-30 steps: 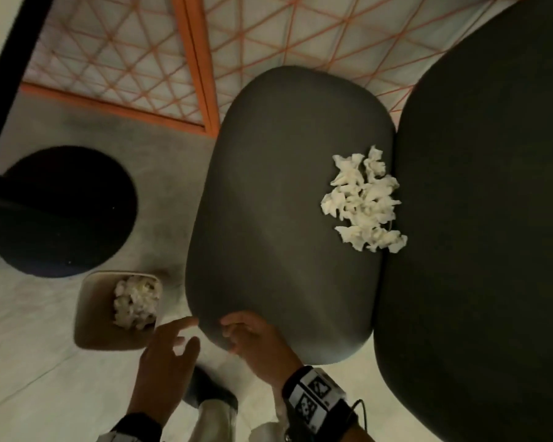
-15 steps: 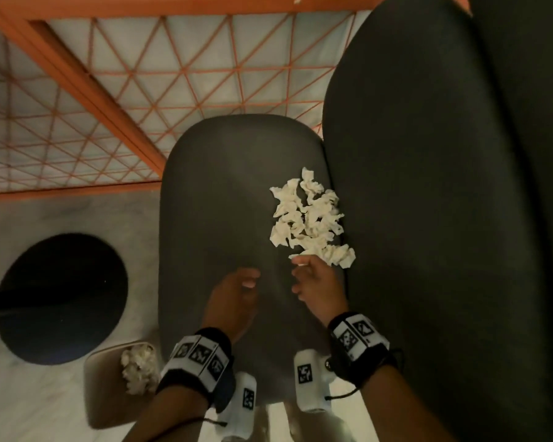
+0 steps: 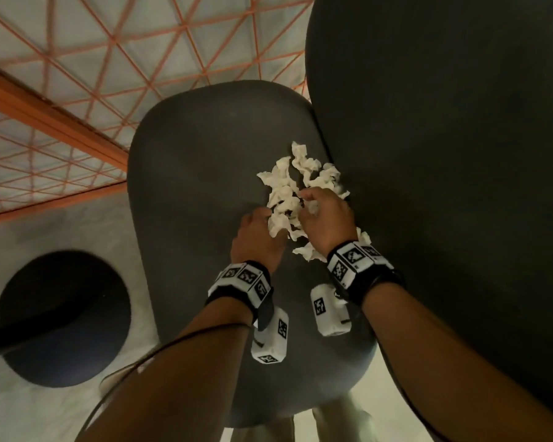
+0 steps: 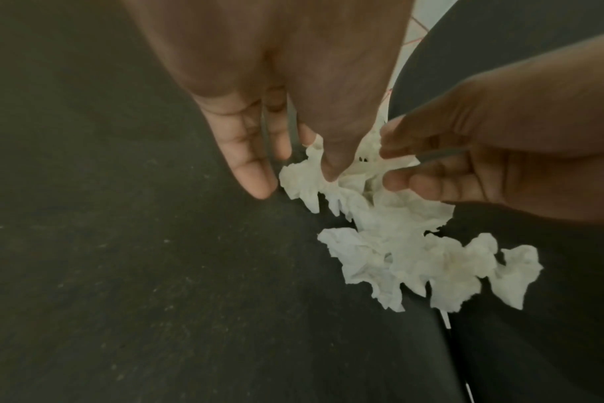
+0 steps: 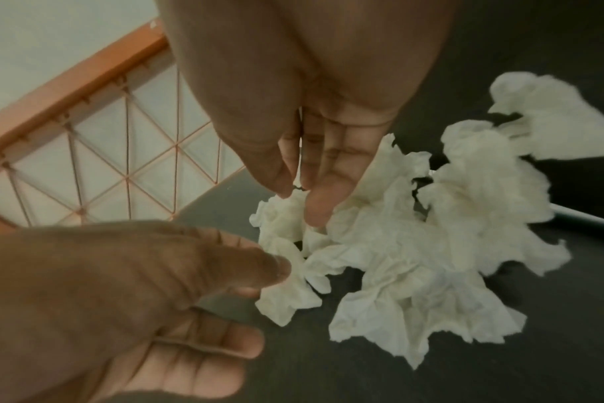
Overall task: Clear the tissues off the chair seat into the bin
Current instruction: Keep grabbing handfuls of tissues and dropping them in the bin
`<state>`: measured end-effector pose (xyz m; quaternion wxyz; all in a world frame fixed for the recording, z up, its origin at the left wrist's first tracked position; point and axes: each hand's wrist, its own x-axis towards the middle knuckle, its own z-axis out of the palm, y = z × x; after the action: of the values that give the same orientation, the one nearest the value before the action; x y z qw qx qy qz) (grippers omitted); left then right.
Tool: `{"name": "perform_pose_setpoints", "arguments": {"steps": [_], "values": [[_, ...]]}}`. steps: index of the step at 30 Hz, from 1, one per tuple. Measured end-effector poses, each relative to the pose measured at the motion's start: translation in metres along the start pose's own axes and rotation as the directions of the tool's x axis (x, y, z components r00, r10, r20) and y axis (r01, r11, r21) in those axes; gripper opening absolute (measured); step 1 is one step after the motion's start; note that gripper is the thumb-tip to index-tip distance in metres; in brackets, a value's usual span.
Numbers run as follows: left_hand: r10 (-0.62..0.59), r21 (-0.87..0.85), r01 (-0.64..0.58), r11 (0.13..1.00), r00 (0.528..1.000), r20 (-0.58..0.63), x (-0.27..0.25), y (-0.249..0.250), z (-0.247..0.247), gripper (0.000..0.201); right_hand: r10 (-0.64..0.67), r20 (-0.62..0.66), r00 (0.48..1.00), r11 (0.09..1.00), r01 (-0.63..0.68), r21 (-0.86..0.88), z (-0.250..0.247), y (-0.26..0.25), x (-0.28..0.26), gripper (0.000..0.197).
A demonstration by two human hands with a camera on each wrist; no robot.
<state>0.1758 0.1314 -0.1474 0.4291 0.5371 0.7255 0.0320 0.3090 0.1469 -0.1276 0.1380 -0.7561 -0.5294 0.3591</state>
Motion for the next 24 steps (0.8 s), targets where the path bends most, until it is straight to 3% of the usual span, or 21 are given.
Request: {"name": "perform_pose_setpoints", "arguments": {"steps": [4, 9, 12, 15, 21, 24], "values": [[0.015, 0.006, -0.016, 1.0, 1.0, 0.024, 0.018, -0.004, 0.005, 0.036, -0.015, 0.11, 0.994, 0.995, 0.026, -0.098, 0.013, -0.001, 0.013, 0.039], [0.074, -0.052, -0.075, 0.996, 0.997, -0.03, 0.014, -0.014, -0.005, 0.026, 0.019, 0.118, 0.993, 0.991, -0.003, -0.135, 0.021, 0.001, 0.02, 0.032], [0.091, -0.076, -0.099, 0.992, 0.991, -0.099, 0.009, -0.024, -0.012, 0.024, 0.024, 0.051, 0.998, 0.999, -0.022, -0.049, 0.02, 0.002, 0.02, 0.026], [0.032, -0.16, -0.056, 0.986, 0.988, -0.148, 0.011, -0.034, -0.02, 0.034, 0.049, -0.003, 0.999, 0.998, -0.049, 0.043, 0.015, -0.001, 0.017, 0.027], [0.007, -0.134, -0.032, 0.99, 0.984, -0.178, 0.033, -0.022, -0.037, 0.041, 0.238, 0.001, 0.971, 0.928, -0.228, 0.294, -0.001, -0.007, 0.006, 0.027], [0.073, -0.112, -0.092, 0.989, 0.984, -0.161, 0.049, -0.008, -0.044, 0.02, 0.31, 0.039, 0.95, 0.889, -0.304, 0.344, -0.006, -0.011, 0.003, 0.041]]}}
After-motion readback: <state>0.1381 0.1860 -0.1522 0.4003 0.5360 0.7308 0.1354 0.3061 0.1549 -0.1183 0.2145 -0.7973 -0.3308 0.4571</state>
